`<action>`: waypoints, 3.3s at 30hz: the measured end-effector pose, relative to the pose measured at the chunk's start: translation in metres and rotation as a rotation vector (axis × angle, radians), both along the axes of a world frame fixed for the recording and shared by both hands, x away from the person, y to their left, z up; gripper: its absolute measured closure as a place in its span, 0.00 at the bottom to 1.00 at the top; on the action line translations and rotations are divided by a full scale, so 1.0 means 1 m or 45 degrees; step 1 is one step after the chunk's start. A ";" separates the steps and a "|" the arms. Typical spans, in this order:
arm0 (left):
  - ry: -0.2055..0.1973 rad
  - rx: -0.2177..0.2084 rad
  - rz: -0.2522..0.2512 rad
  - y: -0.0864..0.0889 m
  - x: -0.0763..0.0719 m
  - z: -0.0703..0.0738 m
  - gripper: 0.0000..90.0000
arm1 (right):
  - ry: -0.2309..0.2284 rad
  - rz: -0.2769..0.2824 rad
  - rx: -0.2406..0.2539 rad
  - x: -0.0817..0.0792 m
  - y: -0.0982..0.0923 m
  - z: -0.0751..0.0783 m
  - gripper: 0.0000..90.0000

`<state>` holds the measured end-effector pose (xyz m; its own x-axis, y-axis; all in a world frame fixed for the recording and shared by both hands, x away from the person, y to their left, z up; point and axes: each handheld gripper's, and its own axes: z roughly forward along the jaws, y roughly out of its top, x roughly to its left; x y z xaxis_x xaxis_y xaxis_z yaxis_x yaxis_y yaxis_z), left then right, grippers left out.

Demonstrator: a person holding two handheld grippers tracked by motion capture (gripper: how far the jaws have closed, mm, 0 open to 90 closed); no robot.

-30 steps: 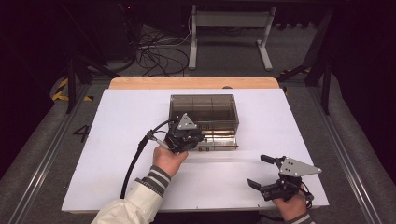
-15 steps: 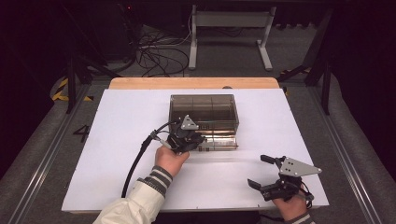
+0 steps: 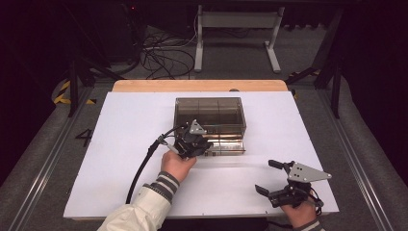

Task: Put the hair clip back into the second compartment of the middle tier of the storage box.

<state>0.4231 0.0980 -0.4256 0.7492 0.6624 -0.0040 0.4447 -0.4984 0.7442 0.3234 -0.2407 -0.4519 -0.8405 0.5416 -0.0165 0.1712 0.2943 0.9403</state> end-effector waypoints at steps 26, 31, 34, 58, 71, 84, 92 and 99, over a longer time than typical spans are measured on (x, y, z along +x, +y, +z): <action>-0.126 -0.087 -0.034 0.014 -0.032 0.032 0.71 | -0.003 -0.003 0.002 -0.001 0.000 0.000 0.03; -0.105 -0.101 -0.040 0.017 -0.036 0.037 0.62 | 0.000 -0.006 0.005 -0.001 0.000 0.000 0.03; -0.103 -0.096 -0.032 0.020 -0.038 0.039 0.55 | 0.000 -0.003 0.002 -0.001 0.001 0.000 0.03; -0.232 -0.241 -0.049 0.066 -0.078 0.060 0.13 | 0.006 -0.002 0.004 0.000 0.001 0.000 0.03; -0.256 -0.303 -0.039 0.106 -0.099 0.047 0.08 | 0.003 0.000 0.002 0.000 0.002 -0.001 0.03; -0.336 -0.353 0.011 0.139 -0.127 0.032 0.08 | 0.003 -0.002 -0.001 -0.001 0.001 0.000 0.03; -0.367 -0.294 0.050 0.151 -0.136 0.013 0.08 | -0.003 -0.002 0.004 -0.001 0.000 0.000 0.03; -0.361 -0.302 0.087 0.166 -0.138 -0.004 0.08 | -0.004 -0.002 0.006 -0.001 0.001 0.000 0.03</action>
<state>0.2847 0.2639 -0.4301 0.6967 0.7164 0.0380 0.2308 -0.2740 0.9336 0.3222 -0.2401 -0.4523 -0.8395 0.5431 -0.0165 0.1688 0.2895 0.9422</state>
